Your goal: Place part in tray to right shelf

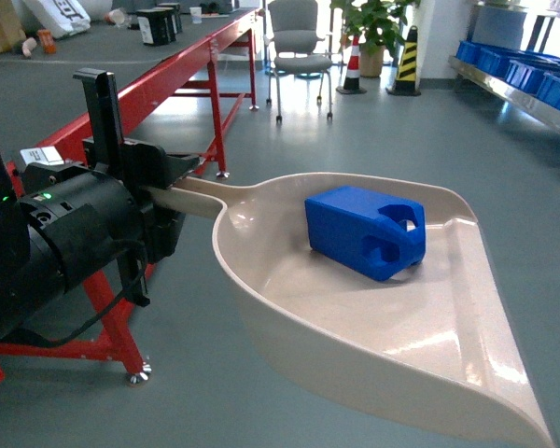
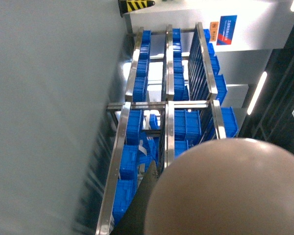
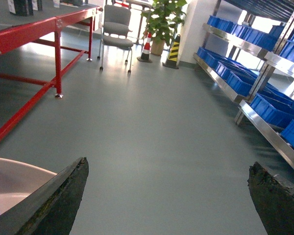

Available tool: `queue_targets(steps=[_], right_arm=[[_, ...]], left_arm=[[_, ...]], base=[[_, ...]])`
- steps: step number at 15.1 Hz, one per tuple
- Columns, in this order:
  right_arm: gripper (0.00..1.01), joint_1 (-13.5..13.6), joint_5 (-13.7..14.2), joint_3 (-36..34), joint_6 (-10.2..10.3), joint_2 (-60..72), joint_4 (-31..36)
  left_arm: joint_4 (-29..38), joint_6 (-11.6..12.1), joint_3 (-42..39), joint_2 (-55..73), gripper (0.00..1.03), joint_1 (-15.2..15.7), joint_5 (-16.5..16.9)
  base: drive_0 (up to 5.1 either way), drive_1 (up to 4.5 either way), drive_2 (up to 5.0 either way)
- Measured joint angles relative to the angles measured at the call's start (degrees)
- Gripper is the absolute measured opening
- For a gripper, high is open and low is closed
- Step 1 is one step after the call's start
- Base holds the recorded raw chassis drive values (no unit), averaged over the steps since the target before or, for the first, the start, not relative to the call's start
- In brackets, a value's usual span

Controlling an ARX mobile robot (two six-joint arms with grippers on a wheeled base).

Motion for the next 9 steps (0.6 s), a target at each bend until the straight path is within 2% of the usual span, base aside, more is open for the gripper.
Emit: queue_targets(steps=[9], right_arm=[[0.98, 0.00, 0.00, 0.00, 0.00, 0.09, -0.26]], left_arm=[[-0.24, 0.04, 0.02, -0.02, 0.12, -0.04, 0.02]], base=[[-0.1, 4.24, -4.3]])
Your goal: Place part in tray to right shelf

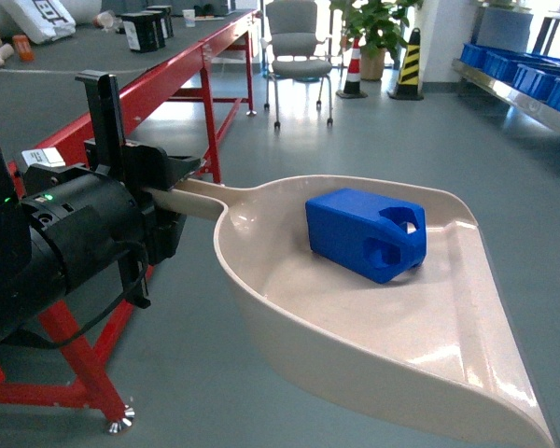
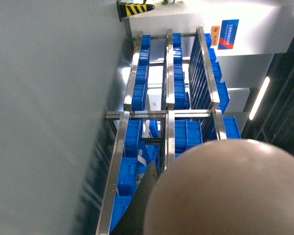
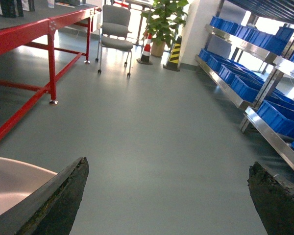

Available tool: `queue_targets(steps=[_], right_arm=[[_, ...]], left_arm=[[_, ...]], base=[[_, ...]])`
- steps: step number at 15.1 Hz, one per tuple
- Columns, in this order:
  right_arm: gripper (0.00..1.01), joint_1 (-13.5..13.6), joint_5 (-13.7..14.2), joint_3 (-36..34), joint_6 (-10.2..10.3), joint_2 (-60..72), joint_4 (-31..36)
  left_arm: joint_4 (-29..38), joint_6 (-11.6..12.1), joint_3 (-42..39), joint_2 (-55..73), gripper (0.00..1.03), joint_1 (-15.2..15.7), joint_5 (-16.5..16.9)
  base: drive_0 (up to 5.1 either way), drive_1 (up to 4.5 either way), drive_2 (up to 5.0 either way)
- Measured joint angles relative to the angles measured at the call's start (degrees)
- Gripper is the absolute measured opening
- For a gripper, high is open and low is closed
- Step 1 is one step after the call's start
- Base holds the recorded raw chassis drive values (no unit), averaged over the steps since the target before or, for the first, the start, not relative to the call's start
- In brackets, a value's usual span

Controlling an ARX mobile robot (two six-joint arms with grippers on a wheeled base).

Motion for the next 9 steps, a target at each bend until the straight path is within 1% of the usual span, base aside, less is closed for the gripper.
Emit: queue_targets(steps=[9], right_arm=[[0.98, 0.00, -0.13, 0.00, 0.02, 0.07, 0.20]], left_arm=[[0.13, 0.00, 0.00, 0.00, 0.12, 0.02, -0.17]], base=[[0.0, 4.33, -4.2]])
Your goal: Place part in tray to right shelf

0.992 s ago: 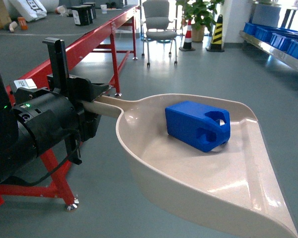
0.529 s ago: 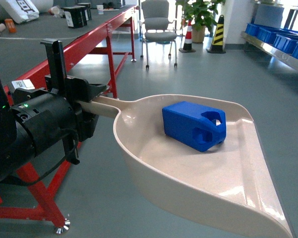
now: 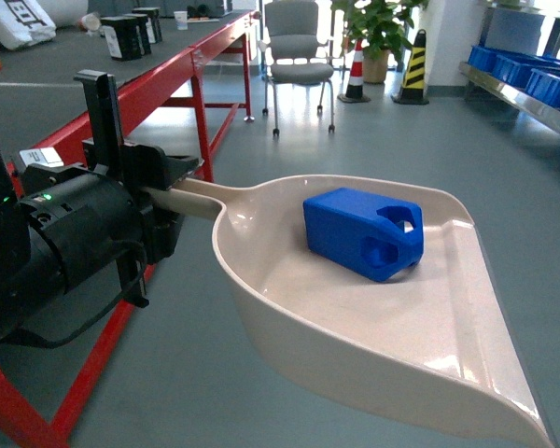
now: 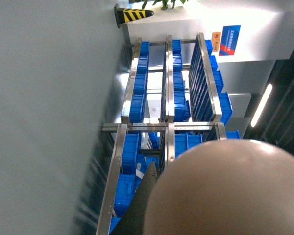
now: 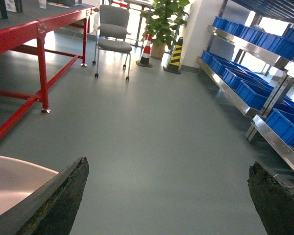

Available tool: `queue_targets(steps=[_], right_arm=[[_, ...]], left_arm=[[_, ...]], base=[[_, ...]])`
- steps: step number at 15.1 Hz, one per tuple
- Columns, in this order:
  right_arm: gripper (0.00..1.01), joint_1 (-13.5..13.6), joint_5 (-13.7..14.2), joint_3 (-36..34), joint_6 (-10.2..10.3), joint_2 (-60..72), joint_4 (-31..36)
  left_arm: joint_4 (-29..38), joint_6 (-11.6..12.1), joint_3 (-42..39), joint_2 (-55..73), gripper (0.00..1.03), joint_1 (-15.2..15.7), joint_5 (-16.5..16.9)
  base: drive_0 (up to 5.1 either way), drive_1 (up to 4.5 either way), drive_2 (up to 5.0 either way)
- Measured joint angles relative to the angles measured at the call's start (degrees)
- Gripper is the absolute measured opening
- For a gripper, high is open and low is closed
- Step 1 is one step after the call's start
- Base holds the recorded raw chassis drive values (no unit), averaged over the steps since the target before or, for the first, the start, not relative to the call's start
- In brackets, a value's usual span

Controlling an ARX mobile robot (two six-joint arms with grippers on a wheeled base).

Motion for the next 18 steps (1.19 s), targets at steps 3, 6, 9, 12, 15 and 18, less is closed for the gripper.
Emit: queue_targets(steps=[3, 6, 9, 12, 15, 18], right_arm=[[0.98, 0.00, 0.02, 0.00, -0.02, 0.02, -0.24], [0.98, 0.00, 0.00, 0.00, -0.02, 0.00, -0.09], [0.98, 0.00, 0.07, 0.00, -0.02, -0.07, 0.04], [0.98, 0.00, -0.02, 0.00, -0.02, 0.13, -0.15], [0.98, 0.00, -0.02, 0.00, -0.02, 0.20, -0.02], [0.98, 0.04, -0.07, 0.02, -0.02, 0.22, 0.00]], left_arm=[[-0.20, 0.00, 0.00, 0.00, 0.12, -0.07, 0.31], [0.00, -0.02, 0.00, 0.02, 0.12, -0.07, 0.15], [-0.17, 0.00, 0.00, 0.02, 0.12, 0.00, 0.17], [-0.09, 0.02, 0.00, 0.00, 0.12, 0.00, 0.11], [-0.13, 0.00, 0.00, 0.00, 0.12, 0.00, 0.17], [-0.31, -0.02, 0.00, 0.02, 0.12, -0.02, 0.35]], base=[[0.1, 4.36, -4.2], [0.0, 4.31, -4.3], [0.0, 4.32, -4.3], [0.1, 4.37, -4.2], [0.1, 4.36, -4.2], [0.0, 4.33, -4.2]])
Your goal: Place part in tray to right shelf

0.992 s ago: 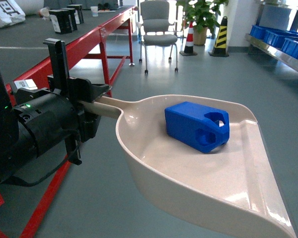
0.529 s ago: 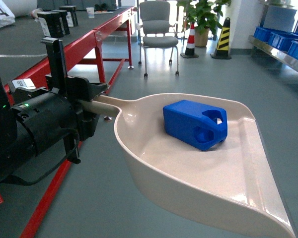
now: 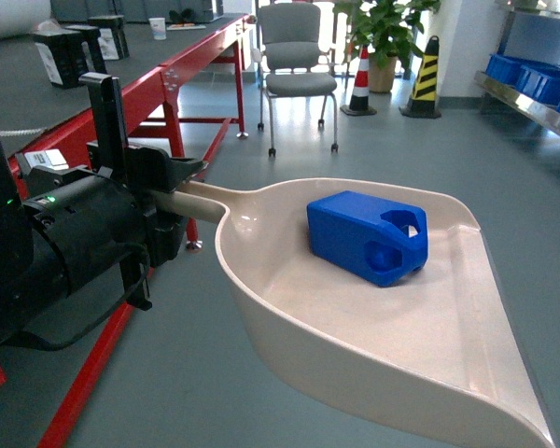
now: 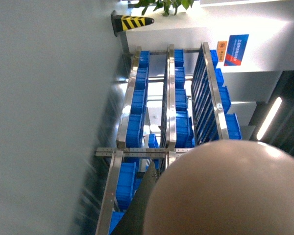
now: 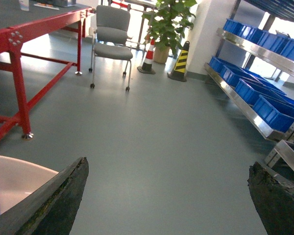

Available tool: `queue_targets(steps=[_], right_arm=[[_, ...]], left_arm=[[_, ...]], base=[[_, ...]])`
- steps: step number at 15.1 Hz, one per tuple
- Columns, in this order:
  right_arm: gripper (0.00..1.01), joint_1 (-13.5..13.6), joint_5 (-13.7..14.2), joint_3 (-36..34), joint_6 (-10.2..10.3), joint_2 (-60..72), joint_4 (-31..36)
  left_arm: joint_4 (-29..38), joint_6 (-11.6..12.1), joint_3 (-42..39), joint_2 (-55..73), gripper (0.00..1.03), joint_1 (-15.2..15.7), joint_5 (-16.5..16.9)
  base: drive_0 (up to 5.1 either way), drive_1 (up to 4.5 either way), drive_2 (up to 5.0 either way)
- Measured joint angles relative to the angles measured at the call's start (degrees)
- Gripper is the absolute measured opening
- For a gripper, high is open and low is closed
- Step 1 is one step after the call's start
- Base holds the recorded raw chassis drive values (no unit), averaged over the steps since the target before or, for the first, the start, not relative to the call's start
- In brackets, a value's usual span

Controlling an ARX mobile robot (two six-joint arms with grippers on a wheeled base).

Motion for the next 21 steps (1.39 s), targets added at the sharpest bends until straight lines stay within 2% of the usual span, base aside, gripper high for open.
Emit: queue_targets(steps=[21], right_arm=[[0.98, -0.04, 0.09, 0.00, 0.00, -0.09, 0.07]], left_arm=[[0.37, -0.02, 0.00, -0.02, 0.12, -0.02, -0.17]], base=[[0.0, 4.32, -4.3]])
